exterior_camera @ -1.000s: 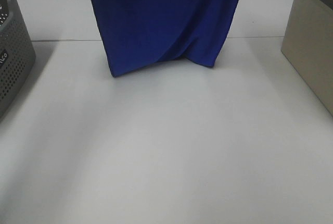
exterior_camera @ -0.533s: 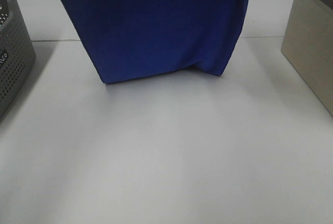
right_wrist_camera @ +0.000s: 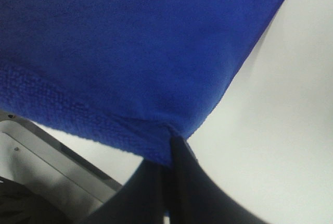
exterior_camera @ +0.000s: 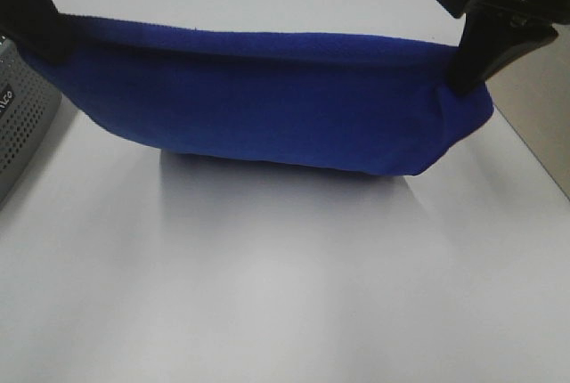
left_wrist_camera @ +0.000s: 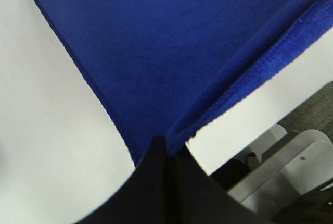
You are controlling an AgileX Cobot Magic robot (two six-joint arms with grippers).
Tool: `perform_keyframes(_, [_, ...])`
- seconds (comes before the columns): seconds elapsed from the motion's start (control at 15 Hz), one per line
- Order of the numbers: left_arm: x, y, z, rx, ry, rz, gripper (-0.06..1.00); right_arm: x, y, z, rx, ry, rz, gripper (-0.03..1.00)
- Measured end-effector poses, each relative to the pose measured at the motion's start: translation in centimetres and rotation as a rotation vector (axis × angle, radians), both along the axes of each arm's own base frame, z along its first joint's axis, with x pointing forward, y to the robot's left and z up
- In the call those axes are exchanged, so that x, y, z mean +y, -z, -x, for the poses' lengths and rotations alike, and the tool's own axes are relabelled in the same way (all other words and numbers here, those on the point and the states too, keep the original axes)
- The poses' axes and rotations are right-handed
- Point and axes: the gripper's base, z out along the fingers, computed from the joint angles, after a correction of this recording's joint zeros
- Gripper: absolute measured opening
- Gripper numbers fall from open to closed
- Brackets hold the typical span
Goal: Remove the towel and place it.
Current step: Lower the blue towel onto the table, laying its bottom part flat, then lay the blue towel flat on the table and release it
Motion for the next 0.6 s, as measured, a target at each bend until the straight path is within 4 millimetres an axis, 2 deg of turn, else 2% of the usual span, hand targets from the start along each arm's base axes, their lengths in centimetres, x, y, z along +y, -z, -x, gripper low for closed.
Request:
perform_keyframes(0.33, [0.3,3.3,3.7,0.154,-0.012,0.077,0.0,-0.5,2.7,2.6,0.111,0.001,0.015,0.02])
perform_keyframes(0.6, [0.5,7.2,5.7,0.313,-0.03,0.087,0.0,-0.7,5.7,4.2,0.242,0.009,0.013,0.02])
